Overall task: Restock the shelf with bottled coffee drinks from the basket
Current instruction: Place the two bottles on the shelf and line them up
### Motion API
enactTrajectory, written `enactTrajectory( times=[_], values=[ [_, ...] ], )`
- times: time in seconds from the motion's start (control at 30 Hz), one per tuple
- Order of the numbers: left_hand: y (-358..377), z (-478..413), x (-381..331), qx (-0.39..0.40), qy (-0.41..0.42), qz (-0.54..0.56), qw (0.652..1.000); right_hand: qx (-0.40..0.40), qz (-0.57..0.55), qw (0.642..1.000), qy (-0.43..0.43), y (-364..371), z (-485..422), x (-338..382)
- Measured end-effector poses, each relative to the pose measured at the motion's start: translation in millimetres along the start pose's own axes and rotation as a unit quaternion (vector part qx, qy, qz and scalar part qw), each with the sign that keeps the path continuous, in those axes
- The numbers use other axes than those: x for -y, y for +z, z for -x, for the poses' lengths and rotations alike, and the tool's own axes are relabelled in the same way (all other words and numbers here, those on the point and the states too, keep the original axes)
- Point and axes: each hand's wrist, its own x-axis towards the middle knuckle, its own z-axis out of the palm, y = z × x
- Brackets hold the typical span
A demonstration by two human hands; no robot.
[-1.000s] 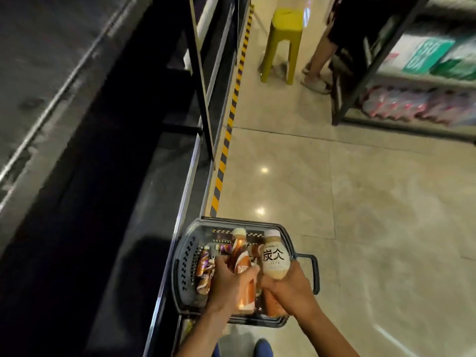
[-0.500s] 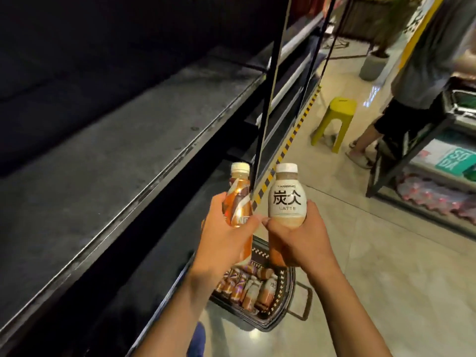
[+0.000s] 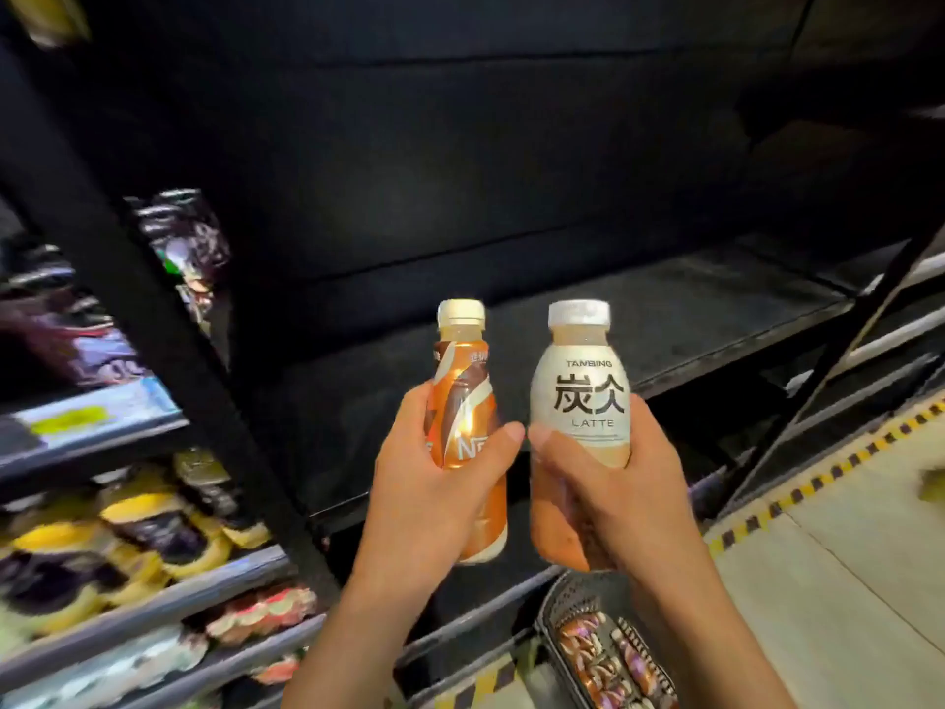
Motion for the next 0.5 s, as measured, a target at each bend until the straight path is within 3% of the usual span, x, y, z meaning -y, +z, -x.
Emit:
enactTrajectory(
  times=[0.33, 0.5],
  values=[
    [-231, 79, -11, -0.197, 0.031, -0.012, 0.980, 0.172, -0.036, 0.983, -0.046, 200, 100, 54],
    [-341, 117, -7, -0.238, 0.045, -0.035, 0.970, 0.218, -0.042, 0.974, -0.043, 294, 167, 62]
  ],
)
